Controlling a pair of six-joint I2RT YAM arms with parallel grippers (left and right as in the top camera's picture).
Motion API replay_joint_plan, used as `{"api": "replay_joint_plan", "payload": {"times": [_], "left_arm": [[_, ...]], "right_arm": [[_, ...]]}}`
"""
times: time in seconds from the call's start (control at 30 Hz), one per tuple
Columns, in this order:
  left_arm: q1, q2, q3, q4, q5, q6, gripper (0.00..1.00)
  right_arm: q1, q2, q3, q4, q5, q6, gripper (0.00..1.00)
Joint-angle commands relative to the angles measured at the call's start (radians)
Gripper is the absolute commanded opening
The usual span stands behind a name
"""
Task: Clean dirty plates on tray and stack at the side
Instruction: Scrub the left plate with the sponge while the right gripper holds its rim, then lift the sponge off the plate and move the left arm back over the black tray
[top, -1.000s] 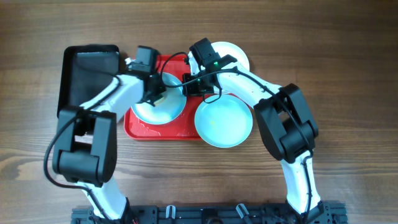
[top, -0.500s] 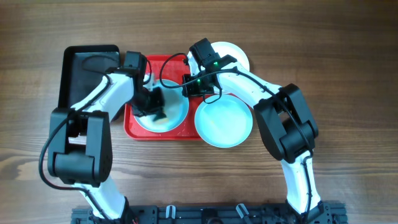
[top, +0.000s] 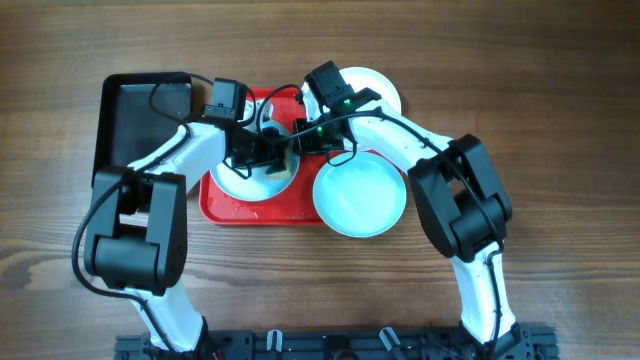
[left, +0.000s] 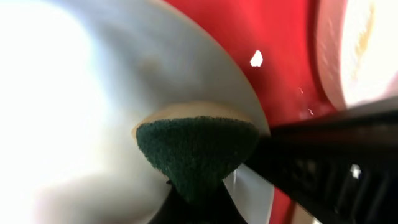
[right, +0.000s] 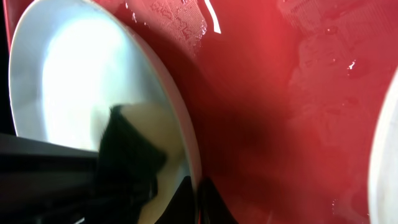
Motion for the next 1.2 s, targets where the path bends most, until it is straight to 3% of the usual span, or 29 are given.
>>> {"api": "replay_joint_plan", "payload": {"times": [0.0, 0.1, 0.23, 0.63, 0.87, 1.17], "left_arm": [[0.002, 0.022, -0.01, -0.021, -0.492, -0.195, 0.04], [0.002, 0.017, -0.009, -0.071, -0.624, -0.259, 0.04], [0.002, -0.012, -0.007, -0.156, -0.69, -0.322, 0.04], [0.021, -0.312, 0.078, -0.325, -0.689, -0.335, 0.04], [0.072, -0.385, 0.09, -0.324, -0.599, -0.285, 0.04], [0.182, -0.38, 0.089, -0.326, -0.384, -0.18, 0.04]], "right_arm": [[-0.001, 0.026, 0.01, -0.005, 0.009, 0.008, 0.04], [-0.001, 0.026, 0.01, -0.006, 0.009, 0.008, 0.04], [-0.001, 0.026, 0.01, -0.008, 0.009, 0.008, 0.04], [-0.001, 0.026, 0.01, -0.051, 0.02, 0.018, 0.04], [-0.001, 0.001, 0.016, -0.07, 0.043, 0.026, 0.04], [0.02, -0.137, 0.046, -0.18, 0.31, 0.018, 0.04]]}}
